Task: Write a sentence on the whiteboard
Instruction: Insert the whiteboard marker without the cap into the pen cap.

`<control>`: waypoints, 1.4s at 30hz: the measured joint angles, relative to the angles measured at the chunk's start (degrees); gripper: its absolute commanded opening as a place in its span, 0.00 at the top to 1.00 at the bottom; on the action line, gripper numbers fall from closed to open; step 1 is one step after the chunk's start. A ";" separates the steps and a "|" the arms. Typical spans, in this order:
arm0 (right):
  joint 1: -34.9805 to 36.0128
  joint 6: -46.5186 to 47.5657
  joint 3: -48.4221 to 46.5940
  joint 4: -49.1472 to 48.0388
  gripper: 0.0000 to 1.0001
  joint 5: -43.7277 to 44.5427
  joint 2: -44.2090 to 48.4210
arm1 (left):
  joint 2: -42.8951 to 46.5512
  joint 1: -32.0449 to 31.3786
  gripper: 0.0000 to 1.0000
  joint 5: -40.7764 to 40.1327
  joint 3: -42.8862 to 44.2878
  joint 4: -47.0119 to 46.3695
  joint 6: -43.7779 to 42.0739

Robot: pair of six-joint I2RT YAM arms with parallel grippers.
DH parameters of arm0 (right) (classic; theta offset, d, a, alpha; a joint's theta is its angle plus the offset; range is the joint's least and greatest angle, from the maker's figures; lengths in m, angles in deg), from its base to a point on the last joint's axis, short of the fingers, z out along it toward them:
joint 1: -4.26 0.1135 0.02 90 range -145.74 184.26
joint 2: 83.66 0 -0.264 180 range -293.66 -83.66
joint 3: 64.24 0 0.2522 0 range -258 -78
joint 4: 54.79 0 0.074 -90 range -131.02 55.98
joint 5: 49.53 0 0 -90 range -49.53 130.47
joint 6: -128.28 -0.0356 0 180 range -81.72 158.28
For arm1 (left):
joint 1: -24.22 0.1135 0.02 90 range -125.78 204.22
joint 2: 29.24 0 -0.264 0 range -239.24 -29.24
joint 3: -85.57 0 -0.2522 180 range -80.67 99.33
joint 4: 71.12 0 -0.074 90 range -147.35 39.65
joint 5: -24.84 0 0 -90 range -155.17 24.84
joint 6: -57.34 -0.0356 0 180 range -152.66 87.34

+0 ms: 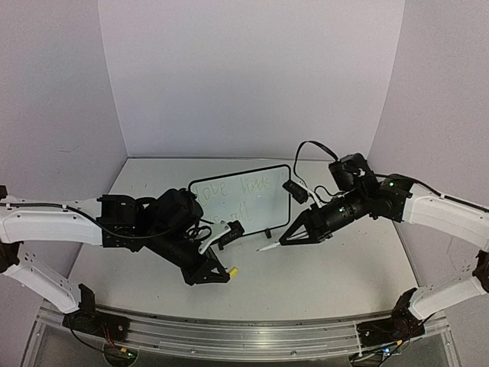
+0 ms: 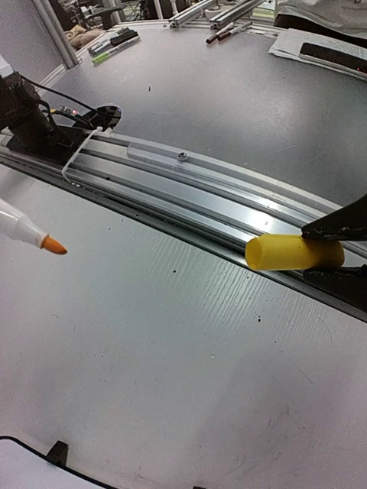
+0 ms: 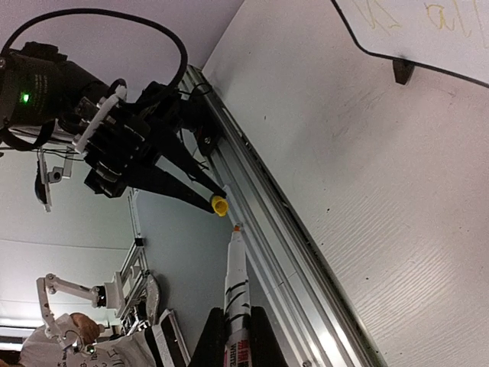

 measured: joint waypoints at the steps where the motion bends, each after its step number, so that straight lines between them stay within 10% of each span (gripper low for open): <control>1: 0.00 -0.24 0.00 0.12 1.00 -1.35 -0.18 | -0.49 -0.37 1.00 0.47 0.19 -0.24 -0.68; 42: 1.64 -1.27 0.61 0.09 1.00 -12.56 -5.21 | -2.54 -1.82 1.00 5.51 1.12 -6.66 -4.83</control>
